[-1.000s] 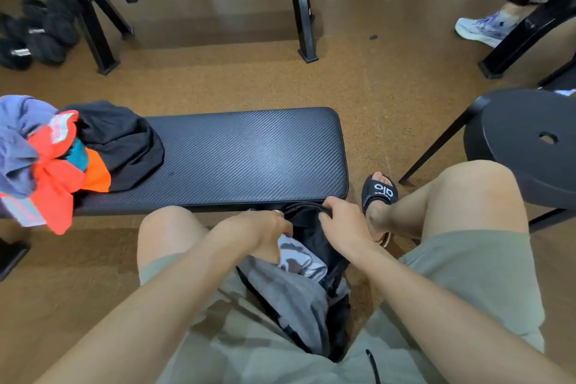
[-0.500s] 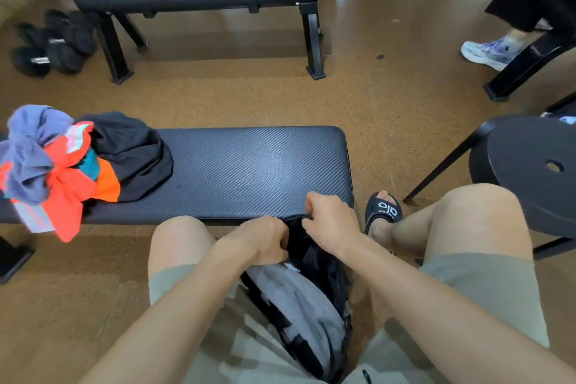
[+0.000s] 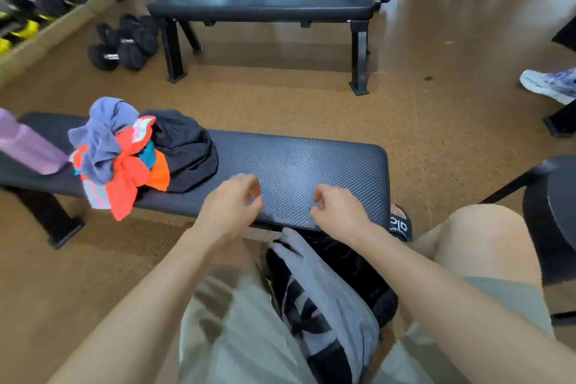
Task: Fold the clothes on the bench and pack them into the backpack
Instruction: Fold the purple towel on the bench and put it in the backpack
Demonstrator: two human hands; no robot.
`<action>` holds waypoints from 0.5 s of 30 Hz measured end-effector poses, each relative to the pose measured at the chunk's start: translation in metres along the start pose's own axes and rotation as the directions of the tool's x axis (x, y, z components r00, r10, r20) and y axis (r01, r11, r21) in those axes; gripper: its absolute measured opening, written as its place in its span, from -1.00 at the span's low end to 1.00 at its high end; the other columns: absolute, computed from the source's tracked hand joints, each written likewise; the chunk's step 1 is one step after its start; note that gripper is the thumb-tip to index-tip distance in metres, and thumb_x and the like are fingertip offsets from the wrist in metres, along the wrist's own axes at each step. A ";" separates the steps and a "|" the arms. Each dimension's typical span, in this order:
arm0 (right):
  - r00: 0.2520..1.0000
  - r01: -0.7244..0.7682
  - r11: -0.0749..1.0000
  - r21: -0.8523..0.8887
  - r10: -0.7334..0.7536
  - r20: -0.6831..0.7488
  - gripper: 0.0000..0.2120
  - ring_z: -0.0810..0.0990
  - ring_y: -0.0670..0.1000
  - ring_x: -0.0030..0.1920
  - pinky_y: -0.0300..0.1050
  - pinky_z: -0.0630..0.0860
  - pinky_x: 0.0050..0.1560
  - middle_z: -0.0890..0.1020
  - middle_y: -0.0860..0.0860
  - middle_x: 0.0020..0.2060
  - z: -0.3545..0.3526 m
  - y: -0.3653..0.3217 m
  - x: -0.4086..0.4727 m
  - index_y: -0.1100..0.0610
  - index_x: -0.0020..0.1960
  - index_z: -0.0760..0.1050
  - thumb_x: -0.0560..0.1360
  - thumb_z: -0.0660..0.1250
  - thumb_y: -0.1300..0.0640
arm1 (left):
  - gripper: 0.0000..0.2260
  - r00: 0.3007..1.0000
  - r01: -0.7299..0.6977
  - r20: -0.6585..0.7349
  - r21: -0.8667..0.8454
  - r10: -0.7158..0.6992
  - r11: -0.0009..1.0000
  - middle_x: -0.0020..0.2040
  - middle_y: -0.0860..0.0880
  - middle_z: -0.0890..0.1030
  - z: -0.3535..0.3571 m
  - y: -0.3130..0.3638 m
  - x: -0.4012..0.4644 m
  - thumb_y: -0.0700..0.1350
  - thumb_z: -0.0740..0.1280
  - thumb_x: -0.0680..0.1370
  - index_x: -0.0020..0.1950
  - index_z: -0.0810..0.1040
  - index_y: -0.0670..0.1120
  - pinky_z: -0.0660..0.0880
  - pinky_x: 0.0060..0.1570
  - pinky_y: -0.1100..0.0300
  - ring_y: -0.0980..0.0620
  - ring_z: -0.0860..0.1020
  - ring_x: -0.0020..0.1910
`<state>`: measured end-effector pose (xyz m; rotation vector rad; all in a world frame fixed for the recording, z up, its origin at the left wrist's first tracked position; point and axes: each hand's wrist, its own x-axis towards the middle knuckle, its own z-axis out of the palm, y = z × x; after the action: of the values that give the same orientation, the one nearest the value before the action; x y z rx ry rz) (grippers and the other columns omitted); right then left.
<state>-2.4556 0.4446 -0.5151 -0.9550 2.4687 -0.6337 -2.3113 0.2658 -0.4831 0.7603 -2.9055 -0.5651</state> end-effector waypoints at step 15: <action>0.974 0.163 0.969 0.183 -0.188 0.125 -0.86 0.58 0.10 -0.08 0.10 0.58 -0.02 0.61 0.00 -0.09 0.040 -0.129 0.104 0.05 0.14 0.46 0.60 0.22 0.10 | -0.34 0.667 0.653 -0.533 0.082 -0.520 0.753 0.50 -0.40 0.20 -0.049 -0.170 0.058 -0.03 0.38 0.49 0.55 0.22 -0.06 0.04 0.46 -0.30 -0.44 0.18 0.47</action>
<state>-2.4383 0.2759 -0.4994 -1.1178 2.1823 -0.7938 -2.2762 0.0839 -0.5018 1.6514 -2.2371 0.0228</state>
